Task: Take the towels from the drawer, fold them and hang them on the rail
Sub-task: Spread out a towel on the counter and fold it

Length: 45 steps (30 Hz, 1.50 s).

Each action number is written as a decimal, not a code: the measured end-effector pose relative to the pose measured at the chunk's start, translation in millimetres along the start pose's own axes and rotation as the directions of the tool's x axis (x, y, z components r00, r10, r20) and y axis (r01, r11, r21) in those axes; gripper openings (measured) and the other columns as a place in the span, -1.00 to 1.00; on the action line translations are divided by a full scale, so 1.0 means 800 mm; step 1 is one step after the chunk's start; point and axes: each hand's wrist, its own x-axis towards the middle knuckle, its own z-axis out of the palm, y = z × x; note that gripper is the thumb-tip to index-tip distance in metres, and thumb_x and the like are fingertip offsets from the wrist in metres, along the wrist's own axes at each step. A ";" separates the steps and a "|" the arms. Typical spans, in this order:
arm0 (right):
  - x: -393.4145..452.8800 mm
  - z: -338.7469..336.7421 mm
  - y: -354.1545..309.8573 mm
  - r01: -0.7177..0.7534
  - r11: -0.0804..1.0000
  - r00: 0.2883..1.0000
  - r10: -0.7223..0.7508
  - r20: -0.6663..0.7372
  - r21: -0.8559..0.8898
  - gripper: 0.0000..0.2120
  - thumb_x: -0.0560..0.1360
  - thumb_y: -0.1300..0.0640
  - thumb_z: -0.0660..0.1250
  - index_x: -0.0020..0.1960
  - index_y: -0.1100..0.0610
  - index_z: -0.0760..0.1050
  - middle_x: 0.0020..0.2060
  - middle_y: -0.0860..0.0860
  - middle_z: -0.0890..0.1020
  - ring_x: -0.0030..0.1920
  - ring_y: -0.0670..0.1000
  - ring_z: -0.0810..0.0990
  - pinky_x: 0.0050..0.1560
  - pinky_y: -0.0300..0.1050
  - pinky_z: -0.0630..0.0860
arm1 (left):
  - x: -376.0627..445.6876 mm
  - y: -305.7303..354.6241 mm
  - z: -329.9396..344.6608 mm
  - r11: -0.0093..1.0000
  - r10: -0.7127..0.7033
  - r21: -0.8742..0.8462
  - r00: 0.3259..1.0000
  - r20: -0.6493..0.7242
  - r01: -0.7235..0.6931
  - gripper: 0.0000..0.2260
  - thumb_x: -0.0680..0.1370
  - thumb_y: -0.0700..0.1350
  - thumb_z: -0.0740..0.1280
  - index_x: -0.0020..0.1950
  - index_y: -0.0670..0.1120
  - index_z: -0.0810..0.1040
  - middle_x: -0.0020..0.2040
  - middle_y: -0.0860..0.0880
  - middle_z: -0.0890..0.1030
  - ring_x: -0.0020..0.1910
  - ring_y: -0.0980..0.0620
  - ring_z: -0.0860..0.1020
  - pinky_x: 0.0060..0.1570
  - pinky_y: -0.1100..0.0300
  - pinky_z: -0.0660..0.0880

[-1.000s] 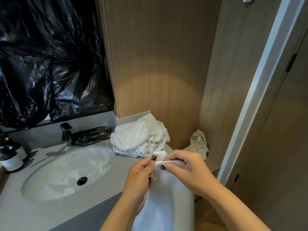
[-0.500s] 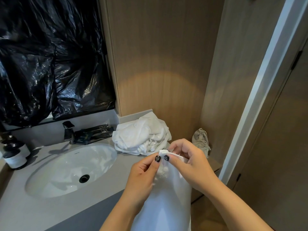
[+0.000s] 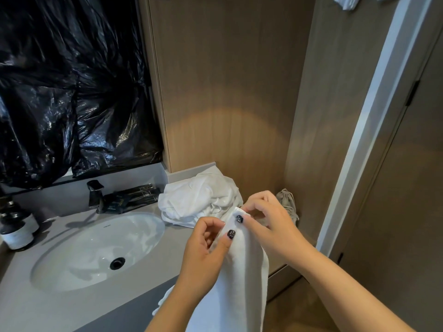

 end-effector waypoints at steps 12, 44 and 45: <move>0.015 -0.034 0.011 0.045 0.998 0.975 -0.054 -0.214 -0.044 -0.92 0.59 0.18 0.29 -0.09 0.10 0.49 -0.19 -0.06 0.53 -0.15 -0.09 0.49 -0.17 -0.29 0.43 | -0.006 -0.022 0.003 0.985 0.003 0.168 0.984 0.181 -0.034 -0.44 0.44 0.32 0.31 -0.13 -0.23 0.51 -0.33 -0.03 0.38 -0.32 0.12 0.32 -0.26 0.31 0.27; 0.022 -0.117 0.198 -0.308 0.935 0.829 0.354 -0.432 0.175 -0.91 0.60 0.07 0.28 -0.08 -0.05 0.48 -0.14 -0.10 0.57 -0.12 -0.07 0.53 -0.22 -0.20 0.41 | 0.025 -0.085 -0.086 0.912 -0.282 0.256 0.942 -0.180 0.322 -0.86 0.51 -0.15 0.46 -0.23 -0.15 0.73 -0.17 -0.04 0.71 -0.26 0.18 0.58 -0.26 0.36 0.46; 0.025 -0.112 0.206 -0.321 0.932 0.837 0.363 -0.409 0.169 -0.93 0.60 0.06 0.28 -0.06 -0.03 0.50 -0.13 -0.10 0.57 -0.10 -0.06 0.54 -0.20 -0.18 0.44 | 0.028 -0.088 -0.090 0.916 -0.290 0.221 0.934 -0.211 0.334 -0.88 0.50 -0.14 0.47 -0.22 -0.12 0.75 -0.15 0.01 0.72 -0.25 0.23 0.60 -0.27 0.41 0.47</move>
